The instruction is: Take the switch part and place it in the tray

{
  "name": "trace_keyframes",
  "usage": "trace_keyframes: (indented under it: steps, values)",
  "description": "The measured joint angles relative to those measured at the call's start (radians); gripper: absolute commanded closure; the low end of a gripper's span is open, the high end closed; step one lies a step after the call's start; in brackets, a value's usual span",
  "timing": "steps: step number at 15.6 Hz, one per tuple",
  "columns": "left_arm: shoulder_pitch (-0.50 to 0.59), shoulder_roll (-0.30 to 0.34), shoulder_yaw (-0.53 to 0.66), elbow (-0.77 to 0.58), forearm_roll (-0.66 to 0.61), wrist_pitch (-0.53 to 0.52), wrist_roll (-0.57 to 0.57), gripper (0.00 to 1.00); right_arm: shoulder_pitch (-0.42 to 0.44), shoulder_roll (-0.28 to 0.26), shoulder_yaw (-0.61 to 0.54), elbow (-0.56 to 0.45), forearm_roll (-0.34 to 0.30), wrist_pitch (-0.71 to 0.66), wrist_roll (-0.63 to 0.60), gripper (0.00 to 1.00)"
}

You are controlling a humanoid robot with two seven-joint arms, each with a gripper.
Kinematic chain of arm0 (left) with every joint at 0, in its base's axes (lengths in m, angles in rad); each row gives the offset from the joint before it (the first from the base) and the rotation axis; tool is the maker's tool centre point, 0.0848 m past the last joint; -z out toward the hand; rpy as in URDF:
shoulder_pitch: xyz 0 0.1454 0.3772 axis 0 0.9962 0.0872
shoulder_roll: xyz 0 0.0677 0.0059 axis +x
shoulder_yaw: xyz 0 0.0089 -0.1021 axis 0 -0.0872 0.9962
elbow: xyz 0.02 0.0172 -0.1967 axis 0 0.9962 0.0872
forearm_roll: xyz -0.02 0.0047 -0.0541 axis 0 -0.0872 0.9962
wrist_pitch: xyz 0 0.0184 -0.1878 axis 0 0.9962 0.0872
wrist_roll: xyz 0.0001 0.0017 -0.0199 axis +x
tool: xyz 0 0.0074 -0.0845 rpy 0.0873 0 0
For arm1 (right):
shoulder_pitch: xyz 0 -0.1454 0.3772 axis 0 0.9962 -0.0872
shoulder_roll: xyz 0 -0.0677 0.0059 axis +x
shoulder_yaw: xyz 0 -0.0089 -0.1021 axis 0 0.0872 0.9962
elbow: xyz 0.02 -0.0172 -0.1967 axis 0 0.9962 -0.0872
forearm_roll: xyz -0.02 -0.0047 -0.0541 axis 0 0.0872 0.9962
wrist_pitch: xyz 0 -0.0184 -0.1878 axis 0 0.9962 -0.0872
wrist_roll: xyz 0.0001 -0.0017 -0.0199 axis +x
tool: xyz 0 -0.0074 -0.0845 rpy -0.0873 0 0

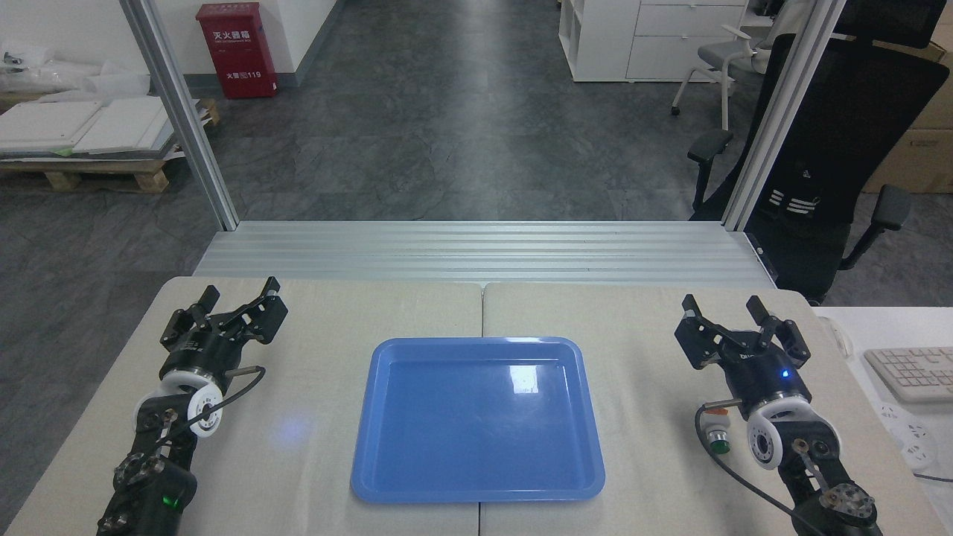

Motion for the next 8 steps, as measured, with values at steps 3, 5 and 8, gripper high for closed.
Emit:
trace_keyframes:
  steps: [3,5,8]
  values:
    - [0.0,0.0,0.0,0.0,-0.001,0.0,0.001,0.0,-0.001,-0.004,0.0,0.0,0.0,0.013,0.005,0.01]
    - [0.0,0.0,0.0,0.0,-0.001,0.0,0.001,0.0,-0.001,-0.006,0.0,0.0,0.001,0.017,0.005,0.01]
    - [0.0,0.0,0.0,0.0,0.0,0.0,0.001,0.0,-0.001,-0.01,0.0,0.0,0.001,0.018,0.006,0.01]
